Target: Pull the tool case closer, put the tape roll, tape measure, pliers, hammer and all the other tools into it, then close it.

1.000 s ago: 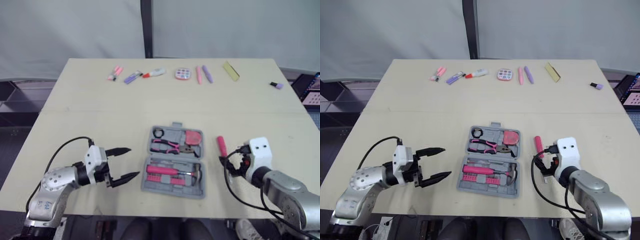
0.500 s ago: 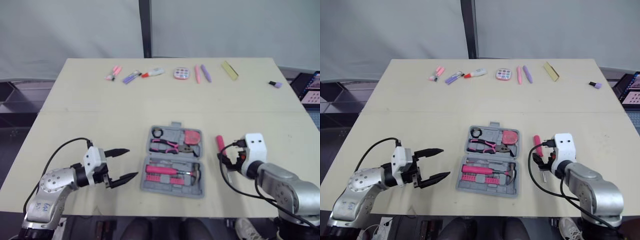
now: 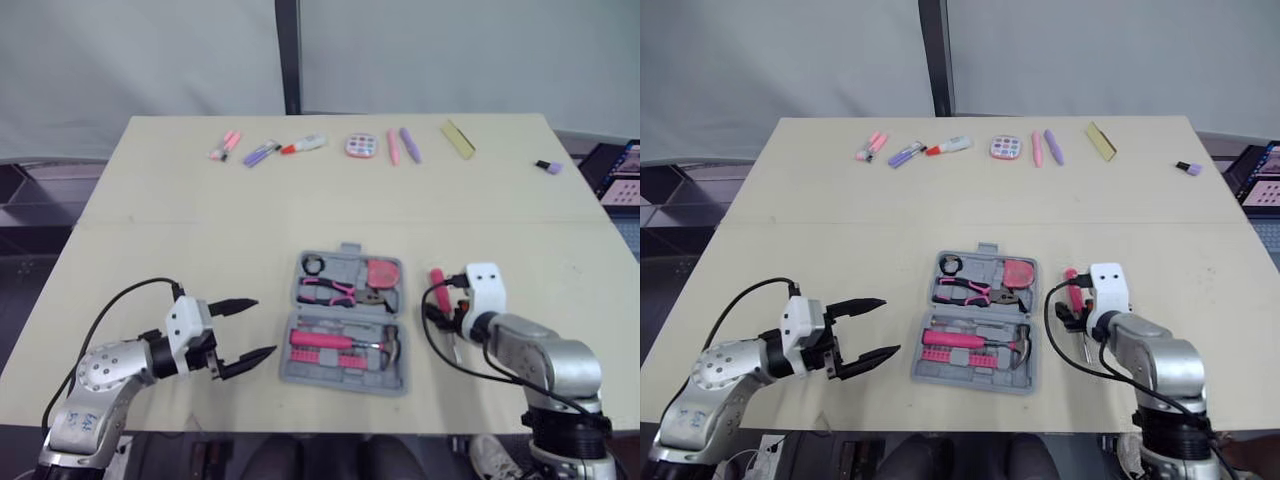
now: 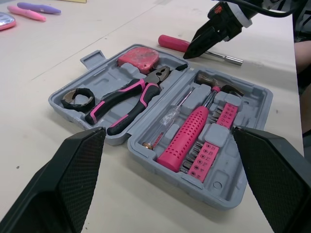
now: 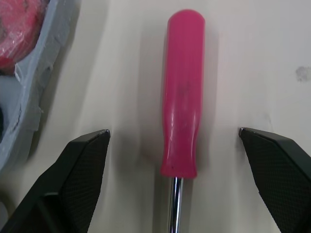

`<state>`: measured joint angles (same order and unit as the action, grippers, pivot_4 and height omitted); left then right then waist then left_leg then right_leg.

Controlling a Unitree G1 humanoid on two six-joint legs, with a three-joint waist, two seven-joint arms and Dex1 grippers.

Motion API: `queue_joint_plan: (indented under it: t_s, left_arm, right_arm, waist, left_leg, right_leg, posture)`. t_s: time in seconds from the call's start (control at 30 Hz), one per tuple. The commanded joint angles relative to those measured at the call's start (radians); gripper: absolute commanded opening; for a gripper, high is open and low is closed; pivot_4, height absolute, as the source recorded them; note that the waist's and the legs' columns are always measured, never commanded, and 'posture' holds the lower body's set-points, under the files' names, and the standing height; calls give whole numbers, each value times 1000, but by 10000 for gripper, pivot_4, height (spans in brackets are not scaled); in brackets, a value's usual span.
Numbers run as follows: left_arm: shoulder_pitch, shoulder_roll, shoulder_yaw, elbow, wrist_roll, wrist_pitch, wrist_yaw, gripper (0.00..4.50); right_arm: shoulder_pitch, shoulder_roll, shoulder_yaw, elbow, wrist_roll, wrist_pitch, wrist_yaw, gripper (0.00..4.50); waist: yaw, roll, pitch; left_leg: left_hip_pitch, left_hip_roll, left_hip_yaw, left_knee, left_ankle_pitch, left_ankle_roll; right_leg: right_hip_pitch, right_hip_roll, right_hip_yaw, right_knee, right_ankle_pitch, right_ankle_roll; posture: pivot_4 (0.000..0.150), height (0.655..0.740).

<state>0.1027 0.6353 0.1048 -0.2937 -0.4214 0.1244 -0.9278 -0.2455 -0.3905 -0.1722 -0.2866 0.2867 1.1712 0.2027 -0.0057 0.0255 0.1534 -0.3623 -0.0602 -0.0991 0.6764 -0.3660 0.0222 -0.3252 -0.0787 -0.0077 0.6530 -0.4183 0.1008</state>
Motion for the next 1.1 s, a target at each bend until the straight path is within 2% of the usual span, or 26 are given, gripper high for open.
queue_joint_plan:
  t_s: [0.03,0.5,0.57,0.6,0.8,0.83,0.97,1.1]
  left_arm:
    - [17,8,25,-26,5,-21,5,44567]
    - [44,6,22,-17,10,-46,3,44567]
    - [44,6,21,-17,10,-47,3,45000]
    - [43,6,20,-16,10,-47,3,45000]
    - [40,7,18,-13,11,-46,2,45000]
    - [40,7,18,-13,12,-46,2,45000]
    - [31,4,13,-5,13,-46,0,45000]
    - [12,12,6,14,-3,-34,-30,45000]
  right_arm:
    - [-7,5,-3,6,-14,-22,-15,45000]
    - [19,11,-10,-14,-13,19,-12,45000]
    - [24,14,-11,-20,-13,27,-13,39814]
    - [26,16,-12,-22,-14,29,-14,35699]
    - [32,21,-15,-28,-21,34,-12,6765]
    - [32,21,-15,-27,-21,33,-11,3795]
    - [20,13,-16,-32,-23,28,-6,4089]
    - [7,-69,4,-120,-5,73,40,4089]
  waist:
    - [0,0,0]
    - [0,0,0]
    - [1,0,0]
    - [1,0,0]
    - [-3,0,0]
    - [-3,0,0]
    - [-3,0,0]
    - [-1,0,0]
  left_leg:
    - [0,0,0,0,0,0]
    - [0,0,0,0,0,0]
    - [0,0,0,0,0,0]
    - [0,0,0,0,0,0]
    - [0,0,0,0,0,0]
    - [0,0,0,0,0,0]
    - [0,0,-1,0,0,0]
    - [0,0,0,0,0,0]
  right_leg:
    - [0,0,0,0,0,0]
    - [0,0,0,0,0,0]
    - [0,0,0,0,0,0]
    - [0,0,0,0,0,0]
    - [0,0,0,0,0,0]
    - [0,0,0,0,0,0]
    - [0,0,0,0,0,0]
    - [0,0,0,0,0,0]
  posture:
    - [1500,7134]
    - [1500,7134]
    - [1500,7134]
    - [1500,7134]
    - [1500,7134]
    - [1500,7134]
    - [1500,7134]
    - [1500,7134]
